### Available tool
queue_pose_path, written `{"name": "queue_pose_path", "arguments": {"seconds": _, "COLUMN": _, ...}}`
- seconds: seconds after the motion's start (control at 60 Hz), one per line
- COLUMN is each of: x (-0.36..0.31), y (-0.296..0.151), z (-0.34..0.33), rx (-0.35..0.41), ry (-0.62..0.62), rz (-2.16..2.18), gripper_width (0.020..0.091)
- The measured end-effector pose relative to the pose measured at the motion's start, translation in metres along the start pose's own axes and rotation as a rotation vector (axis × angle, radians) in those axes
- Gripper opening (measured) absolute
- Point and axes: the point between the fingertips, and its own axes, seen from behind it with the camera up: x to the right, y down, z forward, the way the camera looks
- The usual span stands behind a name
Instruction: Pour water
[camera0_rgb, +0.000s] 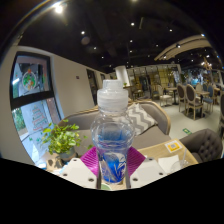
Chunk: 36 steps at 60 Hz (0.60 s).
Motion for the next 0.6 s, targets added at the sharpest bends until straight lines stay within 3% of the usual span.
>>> {"name": "queue_pose_path", "arguments": {"seconds": 0.133, "x": 0.066, "y": 0.044, "z": 0.002, "rx": -0.059, "ry": 0.131, "rz": -0.169, "gripper_width": 0.0324}}
{"name": "queue_pose_path", "arguments": {"seconds": 0.3, "x": 0.118, "y": 0.102, "z": 0.001, "rx": -0.136, "ry": 0.177, "rz": -0.198, "gripper_width": 0.0328}}
{"name": "queue_pose_path", "arguments": {"seconds": 0.55, "x": 0.145, "y": 0.159, "z": 0.006, "rx": -0.184, "ry": 0.201, "rz": -0.174, "gripper_width": 0.0347}}
{"name": "queue_pose_path", "arguments": {"seconds": 0.6, "x": 0.146, "y": 0.156, "z": 0.004, "rx": -0.156, "ry": 0.198, "rz": -0.159, "gripper_width": 0.0350}}
